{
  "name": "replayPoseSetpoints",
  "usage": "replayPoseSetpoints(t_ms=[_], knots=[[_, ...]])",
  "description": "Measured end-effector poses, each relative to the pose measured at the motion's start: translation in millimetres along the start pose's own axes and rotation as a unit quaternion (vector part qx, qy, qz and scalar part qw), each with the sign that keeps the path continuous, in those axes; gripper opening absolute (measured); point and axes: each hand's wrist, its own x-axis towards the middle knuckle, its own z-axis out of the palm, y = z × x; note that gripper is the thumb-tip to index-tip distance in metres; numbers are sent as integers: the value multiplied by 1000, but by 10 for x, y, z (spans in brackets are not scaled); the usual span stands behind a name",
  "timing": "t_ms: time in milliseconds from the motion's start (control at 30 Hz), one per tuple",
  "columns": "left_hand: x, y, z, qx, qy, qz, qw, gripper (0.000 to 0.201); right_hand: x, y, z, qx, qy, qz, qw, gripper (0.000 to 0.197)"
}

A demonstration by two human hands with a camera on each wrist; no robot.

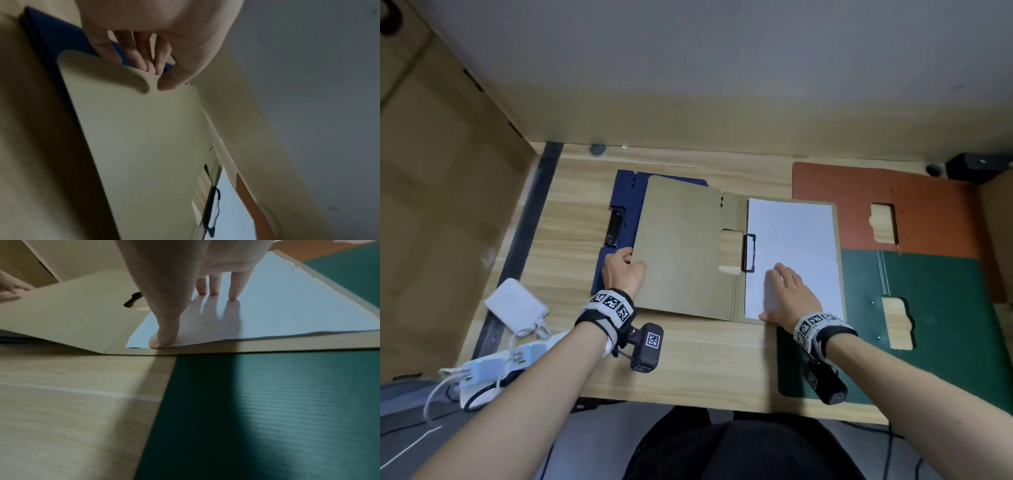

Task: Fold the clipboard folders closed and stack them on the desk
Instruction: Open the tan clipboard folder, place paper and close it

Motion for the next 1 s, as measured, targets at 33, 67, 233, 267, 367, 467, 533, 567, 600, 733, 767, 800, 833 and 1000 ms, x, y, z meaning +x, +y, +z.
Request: replayPoseSetpoints(t_ms=[33,67,233,267,367,467,533,567,600,733,767,800,833,1000], knots=[[-29,59,-47,5,-4,17,1000,53,-5,6,-7,-5,0,-5,1000,105],[-69,123,-81,13,-15,38,999,51,-15,9,-19,-8,-5,-5,1000,104],[-527,745,-214,-40,-109,133,984,28,-15,9,-92,17,-6,-8,1000,101],[-634,852,-209,-27,-134,163,977,27,-17,8,-122,24,-9,-13,1000,97],[-888,1124,-98,17,-185,227,956,29,-24,41,-271,95,-25,-24,995,79],[-1087,1344,144,48,-218,245,943,32,-60,178,-455,195,-5,-29,980,61],[-1224,1483,329,68,-238,256,934,33,-141,309,-591,276,29,-22,961,43],[-1279,1540,422,73,-249,260,930,32,-181,373,-657,309,48,-18,950,36],[-1332,1609,521,78,-261,263,926,30,-214,443,-741,336,67,-12,939,29],[-1457,1842,945,93,-292,283,909,18,-305,734,-1070,443,108,5,890,19],[-1471,1884,1051,101,-297,289,905,16,-315,807,-1126,458,118,12,881,24],[-1477,1917,1147,112,-300,291,901,15,-318,870,-1168,464,129,21,876,31],[-1474,1937,1246,119,-306,290,899,15,-316,937,-1182,467,137,31,873,36],[-1353,1832,1586,166,-310,255,900,20,-269,1221,-998,448,115,94,881,43]])
